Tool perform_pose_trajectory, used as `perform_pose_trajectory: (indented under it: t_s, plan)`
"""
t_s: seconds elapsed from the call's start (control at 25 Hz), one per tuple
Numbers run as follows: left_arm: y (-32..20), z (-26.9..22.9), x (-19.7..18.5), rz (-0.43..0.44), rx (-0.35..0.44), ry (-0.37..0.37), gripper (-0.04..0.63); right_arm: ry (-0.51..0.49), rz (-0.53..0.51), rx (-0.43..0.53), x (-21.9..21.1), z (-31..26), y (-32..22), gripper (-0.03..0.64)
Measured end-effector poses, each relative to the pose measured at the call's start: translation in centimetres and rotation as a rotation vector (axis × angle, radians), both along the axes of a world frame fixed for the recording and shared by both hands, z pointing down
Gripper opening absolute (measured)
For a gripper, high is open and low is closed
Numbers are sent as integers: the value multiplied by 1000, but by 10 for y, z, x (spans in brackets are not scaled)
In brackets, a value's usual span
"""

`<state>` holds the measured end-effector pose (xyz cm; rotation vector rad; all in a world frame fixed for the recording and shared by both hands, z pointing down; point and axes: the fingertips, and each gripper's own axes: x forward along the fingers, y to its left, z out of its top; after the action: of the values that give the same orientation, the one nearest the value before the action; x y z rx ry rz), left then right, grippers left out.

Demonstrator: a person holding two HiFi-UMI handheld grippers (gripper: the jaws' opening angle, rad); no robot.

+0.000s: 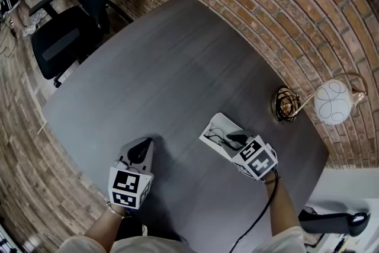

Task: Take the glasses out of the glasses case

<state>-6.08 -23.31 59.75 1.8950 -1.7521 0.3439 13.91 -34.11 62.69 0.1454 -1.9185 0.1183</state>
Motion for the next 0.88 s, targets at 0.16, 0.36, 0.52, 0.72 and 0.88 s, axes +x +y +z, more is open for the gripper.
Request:
perform_pose_trajectory:
  t_s: [0.16,0.36,0.52,0.72,0.88]
  plan:
    - [-1,1,-1,-5,-1,-2,17,24,-28,-40,0,4,2,98]
    - [-2,2,0,-2,-3,-1,17,24,-29,-89,-1,6,5,80]
    - [-4,2,3,6,0,1,17,26,-26,-131,-1,8,6,67]
    - [-5,2,4,15,1,2,17,14,-13,-167,-2,8,6,61]
    - [-4,1,4,20,-2,0,17,-2,19,-167,-2,8,6,55]
